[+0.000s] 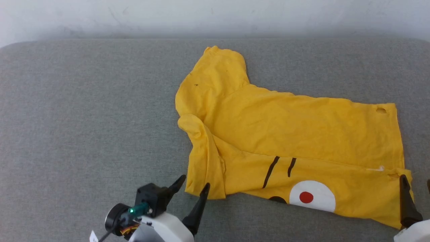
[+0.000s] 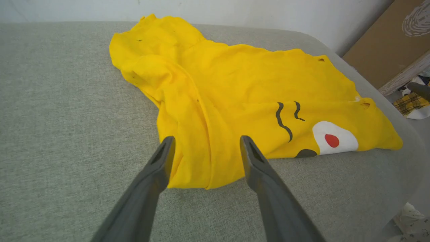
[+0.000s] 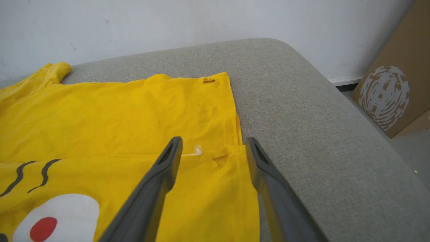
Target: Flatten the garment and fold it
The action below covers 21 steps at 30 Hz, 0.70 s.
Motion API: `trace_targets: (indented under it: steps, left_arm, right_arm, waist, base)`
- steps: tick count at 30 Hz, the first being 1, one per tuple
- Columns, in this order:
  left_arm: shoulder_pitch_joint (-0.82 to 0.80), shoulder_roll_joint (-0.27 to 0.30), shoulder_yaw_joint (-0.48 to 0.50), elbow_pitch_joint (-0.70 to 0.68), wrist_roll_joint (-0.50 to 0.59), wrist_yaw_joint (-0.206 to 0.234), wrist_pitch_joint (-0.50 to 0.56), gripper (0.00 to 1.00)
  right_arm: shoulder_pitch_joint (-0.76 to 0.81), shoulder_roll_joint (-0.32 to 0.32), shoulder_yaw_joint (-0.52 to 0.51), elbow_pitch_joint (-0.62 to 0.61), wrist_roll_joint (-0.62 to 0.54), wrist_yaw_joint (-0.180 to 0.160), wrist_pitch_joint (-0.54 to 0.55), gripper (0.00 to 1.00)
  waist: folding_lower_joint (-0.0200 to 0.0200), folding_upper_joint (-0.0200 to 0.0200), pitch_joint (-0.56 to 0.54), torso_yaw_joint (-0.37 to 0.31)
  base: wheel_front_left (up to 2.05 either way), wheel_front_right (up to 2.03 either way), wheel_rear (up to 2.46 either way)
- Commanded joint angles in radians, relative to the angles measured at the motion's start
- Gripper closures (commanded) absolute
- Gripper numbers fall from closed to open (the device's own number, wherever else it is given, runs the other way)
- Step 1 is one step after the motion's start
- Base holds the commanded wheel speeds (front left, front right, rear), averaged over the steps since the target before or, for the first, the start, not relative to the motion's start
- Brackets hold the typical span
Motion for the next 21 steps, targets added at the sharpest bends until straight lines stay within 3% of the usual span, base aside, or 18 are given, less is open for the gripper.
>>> trace_targets:
  steps: [1, 10, 14, 15, 16, 21]
  left_arm:
    - [-0.026, 0.003, 0.003, 0.021, -0.012, -0.003, 0.022, 0.00]
    - [-0.095, -0.014, 0.031, 0.163, -0.070, 0.031, 0.160, 0.00]
    - [-0.108, -0.027, 0.017, 0.221, -0.110, 0.024, 0.238, 0.00]
    - [-0.112, -0.031, 0.012, 0.231, -0.118, 0.021, 0.253, 0.54]
    - [-0.116, -0.036, 0.012, 0.240, -0.124, 0.022, 0.262, 1.00]
    - [-0.139, -0.052, 0.023, 0.260, -0.127, 0.040, 0.242, 1.00]
  right_arm:
    - [-0.014, 0.003, 0.008, 0.002, -0.002, -0.001, -0.008, 0.00]
    - [-0.022, 0.003, 0.021, 0.011, 0.004, -0.001, -0.016, 0.00]
    - [-0.028, 0.003, 0.020, 0.011, 0.005, -0.001, -0.016, 0.00]
    - [-0.031, 0.003, 0.020, 0.010, 0.004, -0.001, -0.015, 0.00]
    - [-0.033, 0.003, 0.020, 0.009, 0.004, -0.001, -0.014, 0.00]
    - [-0.053, 0.003, 0.029, -0.006, -0.011, -0.001, -0.004, 0.00]
  waist:
    - [-0.0001, -0.0001, 0.006, -0.007]
    - [-0.0001, -0.0001, 0.034, -0.039]
    - [-0.0001, -0.0001, 0.044, -0.047]
    - [-0.0001, -0.0001, 0.046, -0.048]
    - [-0.0001, -0.0001, 0.049, -0.050]
    - [-0.0001, -0.0001, 0.054, -0.052]
  base:
    - [0.00, 0.00, 0.00]
    - [0.00, 0.00, 0.00]
    - [0.00, 0.00, 0.00]
    - [0.00, 0.00, 0.00]
    - [0.00, 0.00, 0.00]
    - [0.00, 0.00, 0.00]
